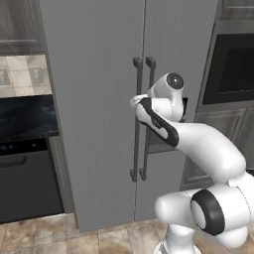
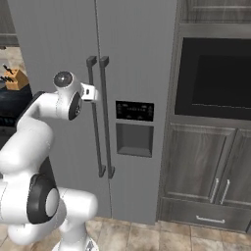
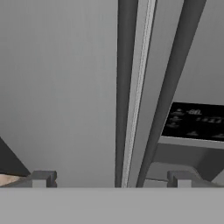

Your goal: Take the lemon wedge from the fridge and place it on the plate with fish on the dining counter.

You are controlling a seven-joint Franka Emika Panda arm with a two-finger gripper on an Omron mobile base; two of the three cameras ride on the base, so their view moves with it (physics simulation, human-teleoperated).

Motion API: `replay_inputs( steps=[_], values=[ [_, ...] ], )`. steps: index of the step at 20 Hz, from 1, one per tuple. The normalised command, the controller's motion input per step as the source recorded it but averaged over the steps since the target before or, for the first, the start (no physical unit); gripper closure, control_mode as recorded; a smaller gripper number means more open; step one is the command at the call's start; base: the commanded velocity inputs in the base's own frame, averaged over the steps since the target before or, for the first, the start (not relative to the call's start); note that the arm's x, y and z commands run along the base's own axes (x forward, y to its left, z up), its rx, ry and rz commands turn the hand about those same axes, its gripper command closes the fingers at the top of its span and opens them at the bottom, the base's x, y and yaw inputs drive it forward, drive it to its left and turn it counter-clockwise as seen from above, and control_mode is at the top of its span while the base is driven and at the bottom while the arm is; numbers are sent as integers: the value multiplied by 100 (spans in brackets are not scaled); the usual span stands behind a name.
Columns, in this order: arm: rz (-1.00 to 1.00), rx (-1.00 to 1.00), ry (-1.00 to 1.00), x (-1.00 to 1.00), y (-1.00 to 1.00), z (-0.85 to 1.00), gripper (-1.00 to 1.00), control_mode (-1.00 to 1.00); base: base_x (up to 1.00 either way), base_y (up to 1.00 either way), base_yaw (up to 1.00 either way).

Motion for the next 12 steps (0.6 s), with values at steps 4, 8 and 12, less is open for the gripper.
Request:
replay_inputs(
  steps=[4, 8, 12],
  values=[
    [5, 1, 0, 11, 0, -1, -100, -100, 0, 0, 0],
    [0, -3, 0, 0, 0, -27, -100, -100, 0, 0, 0],
    [0, -4, 0, 0, 2, -28, -100, -100, 0, 0, 0]
  ],
)
